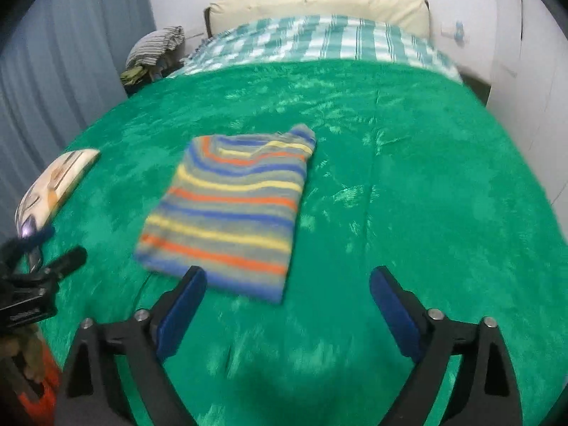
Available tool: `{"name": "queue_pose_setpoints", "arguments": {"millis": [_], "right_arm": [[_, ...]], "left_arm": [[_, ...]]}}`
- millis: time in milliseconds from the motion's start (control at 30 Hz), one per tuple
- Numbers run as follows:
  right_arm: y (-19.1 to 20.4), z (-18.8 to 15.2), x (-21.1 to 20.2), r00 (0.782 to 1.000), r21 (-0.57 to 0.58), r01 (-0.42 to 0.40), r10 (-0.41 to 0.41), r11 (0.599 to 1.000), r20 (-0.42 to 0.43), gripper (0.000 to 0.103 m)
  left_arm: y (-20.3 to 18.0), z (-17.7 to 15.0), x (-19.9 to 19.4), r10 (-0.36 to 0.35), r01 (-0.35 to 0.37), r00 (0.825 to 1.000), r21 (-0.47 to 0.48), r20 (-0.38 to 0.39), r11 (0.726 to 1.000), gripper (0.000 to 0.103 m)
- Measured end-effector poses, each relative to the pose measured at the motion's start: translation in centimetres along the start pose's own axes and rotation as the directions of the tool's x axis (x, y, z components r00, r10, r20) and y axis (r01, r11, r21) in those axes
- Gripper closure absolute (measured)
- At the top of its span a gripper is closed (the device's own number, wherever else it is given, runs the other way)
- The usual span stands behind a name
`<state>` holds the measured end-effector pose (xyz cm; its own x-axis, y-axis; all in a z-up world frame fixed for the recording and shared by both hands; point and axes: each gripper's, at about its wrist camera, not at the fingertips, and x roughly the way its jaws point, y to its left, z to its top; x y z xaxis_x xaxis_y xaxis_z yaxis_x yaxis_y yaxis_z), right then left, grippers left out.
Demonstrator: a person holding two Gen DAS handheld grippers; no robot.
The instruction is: Fold small clothes
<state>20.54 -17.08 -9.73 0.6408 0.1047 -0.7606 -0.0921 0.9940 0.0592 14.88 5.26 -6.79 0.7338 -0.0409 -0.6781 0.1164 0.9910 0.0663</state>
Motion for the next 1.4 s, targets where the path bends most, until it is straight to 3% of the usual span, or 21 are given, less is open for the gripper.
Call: {"name": "queue_pose_setpoints", "arguments": {"millis": [67, 167, 300, 467, 600, 700, 800, 1000, 1200, 1300, 1400], "right_arm": [[0.8, -0.8, -3.3, 0.999, -0.016, 0.007, -0.007, 1.0, 0.034, 0.002], [2.2, -1.5, -7.0, 0.997, -0.038, 0.034, -0.031, 0.999, 0.073, 0.001], [3.7, -2.4, -10.5, 0.992, -0.052, 0.052, -0.046, 0.997, 0.115, 0.001], [4.3, -3.6, -14.2, 0.985, -0.049, 0.054, -0.045, 0.997, 0.168, 0.001], [4.8, -4.6, -16.3, 0.984, -0.052, 0.059, -0.05, 0.997, 0.174, 0.001], [4.8, -5.4, -17.7, 0.986, -0.03, 0.003, 0.002, 1.0, 0.167, 0.001], [4.6, -6.2, -19.2, 0.984, 0.01, -0.1, 0.097, 0.995, 0.153, 0.001], [6.7, -8.3, -23.2, 0.988, -0.058, -0.024, 0.032, 0.998, 0.151, 0.0], [7.5, -10.4, -26.9, 0.993, -0.07, -0.058, 0.065, 0.996, 0.102, 0.001], [8.0, -11.6, -29.8, 0.992, -0.096, -0.055, 0.066, 0.994, 0.11, 0.001], [8.6, -12.2, -31.9, 0.989, -0.119, -0.031, 0.047, 0.992, 0.137, 0.0]], "left_arm": [[-0.3, 0.2, -2.3, 0.023, -0.023, 0.999, 0.002, 0.034, 1.0, 0.001], [-1.0, 0.5, -5.0, 0.12, -0.121, 0.991, 0.023, 0.053, 0.992, 0.001], [-1.0, 0.2, -7.4, 0.088, -0.087, 0.995, -0.02, 0.045, 0.996, 0.001], [-1.4, -0.4, -10.4, 0.139, -0.137, 0.988, -0.035, 0.062, 0.99, 0.001], [-1.6, -1.2, -12.8, 0.13, -0.127, 0.989, -0.038, 0.075, 0.991, 0.001], [-1.8, -1.9, -14.6, 0.161, -0.158, 0.983, -0.038, 0.085, 0.987, 0.001], [-1.9, -2.5, -16.2, 0.146, -0.144, 0.987, -0.033, 0.06, 0.989, 0.001], [-1.1, -4.3, -19.4, 0.159, -0.158, 0.986, -0.036, 0.04, 0.987, 0.001], [-0.1, -5.8, -22.6, 0.122, -0.123, 0.992, -0.079, -0.013, 0.989, 0.001], [0.5, -6.3, -25.1, 0.071, -0.07, 0.997, -0.109, 0.004, 0.992, 0.001], [0.1, -6.3, -26.9, 0.065, -0.061, 0.997, -0.1, 0.039, 0.993, 0.001]]}}
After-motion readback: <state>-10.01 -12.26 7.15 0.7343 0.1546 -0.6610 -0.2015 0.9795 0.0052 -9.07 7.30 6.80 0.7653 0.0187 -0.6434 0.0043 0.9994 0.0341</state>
